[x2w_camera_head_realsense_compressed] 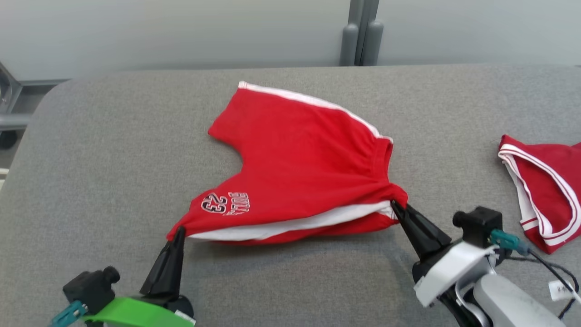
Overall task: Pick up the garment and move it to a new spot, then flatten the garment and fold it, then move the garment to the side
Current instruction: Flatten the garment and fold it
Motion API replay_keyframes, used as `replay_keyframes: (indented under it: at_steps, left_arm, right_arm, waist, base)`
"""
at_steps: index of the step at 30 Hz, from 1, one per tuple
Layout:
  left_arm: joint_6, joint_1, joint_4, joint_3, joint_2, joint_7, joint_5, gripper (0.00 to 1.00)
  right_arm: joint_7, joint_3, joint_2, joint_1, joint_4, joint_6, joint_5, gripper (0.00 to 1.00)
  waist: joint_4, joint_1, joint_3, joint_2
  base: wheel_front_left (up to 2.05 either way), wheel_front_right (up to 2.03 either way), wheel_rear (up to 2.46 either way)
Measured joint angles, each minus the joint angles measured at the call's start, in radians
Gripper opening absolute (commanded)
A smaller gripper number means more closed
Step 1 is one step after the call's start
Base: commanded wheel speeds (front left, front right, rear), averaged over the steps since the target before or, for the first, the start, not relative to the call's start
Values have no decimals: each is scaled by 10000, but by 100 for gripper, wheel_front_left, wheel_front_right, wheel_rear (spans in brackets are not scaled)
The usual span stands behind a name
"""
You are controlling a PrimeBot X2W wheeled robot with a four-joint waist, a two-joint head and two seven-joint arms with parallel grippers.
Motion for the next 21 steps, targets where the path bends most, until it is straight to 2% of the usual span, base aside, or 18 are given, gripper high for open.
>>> replay_keyframes:
  at_steps: [4,13,21]
  left_arm:
    - [171,715,-688,278,224,-67,-23,0]
    - [706,2010,-2614,625,894,-38,36,0]
    - [968,2669,-3336,765,1304,249,-35,0]
  right_arm:
    - [12,-418,203,1001,-1016,0,215,0]
    - [1062,-1133,-98,2678,-3275,0,-205,0]
    - [1774,-1459,224,3259,-4000,-2,-395,0]
  waist:
    - [-105,-1,-352,0]
    - [-708,-1,-640,0]
    - [-942,-1,-404,0]
  base:
    - [0,0,0]
    - [0,0,0]
    - [0,0,0]
